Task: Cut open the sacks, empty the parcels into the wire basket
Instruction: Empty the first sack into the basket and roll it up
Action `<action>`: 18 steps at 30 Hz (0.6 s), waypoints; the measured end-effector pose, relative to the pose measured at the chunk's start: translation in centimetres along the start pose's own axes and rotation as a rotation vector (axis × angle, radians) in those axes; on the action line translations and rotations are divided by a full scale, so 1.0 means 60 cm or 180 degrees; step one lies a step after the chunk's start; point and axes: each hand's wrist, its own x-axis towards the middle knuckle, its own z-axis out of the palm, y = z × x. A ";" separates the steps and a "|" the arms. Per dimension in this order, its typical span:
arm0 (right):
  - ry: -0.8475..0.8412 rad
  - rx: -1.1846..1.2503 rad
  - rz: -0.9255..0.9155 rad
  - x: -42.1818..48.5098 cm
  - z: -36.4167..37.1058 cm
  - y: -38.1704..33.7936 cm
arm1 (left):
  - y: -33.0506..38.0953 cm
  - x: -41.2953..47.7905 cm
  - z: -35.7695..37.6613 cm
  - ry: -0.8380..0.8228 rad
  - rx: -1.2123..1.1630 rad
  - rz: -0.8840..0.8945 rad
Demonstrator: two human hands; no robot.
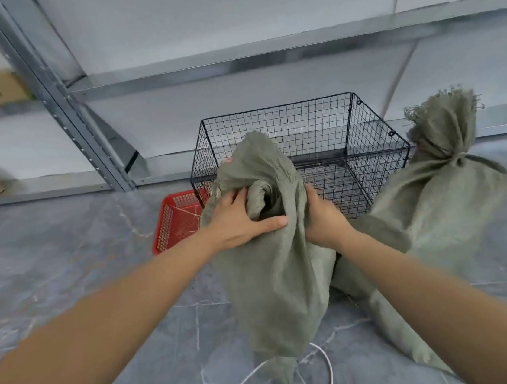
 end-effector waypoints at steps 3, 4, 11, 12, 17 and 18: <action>0.0177 -0.0383 0.0231 0.011 -0.005 -0.028 | 0.012 -0.014 0.014 -0.0158 0.0057 0.0046; 0.0194 -0.0435 0.0306 0.014 -0.011 -0.036 | 0.009 -0.023 0.016 -0.0084 0.0310 -0.0001; 0.0212 -0.0139 0.0219 0.042 -0.081 -0.103 | -0.039 -0.014 -0.045 0.0874 0.0791 0.0017; 0.0272 -0.0039 0.0152 0.049 -0.099 -0.121 | -0.044 -0.012 -0.072 0.0993 0.0522 -0.0049; 0.0324 0.0215 0.0050 0.070 -0.218 -0.255 | -0.012 -0.026 -0.232 0.1135 -0.0230 -0.0262; 0.0291 0.0258 0.0062 0.076 -0.245 -0.280 | 0.004 -0.030 -0.269 0.1106 -0.0473 -0.0309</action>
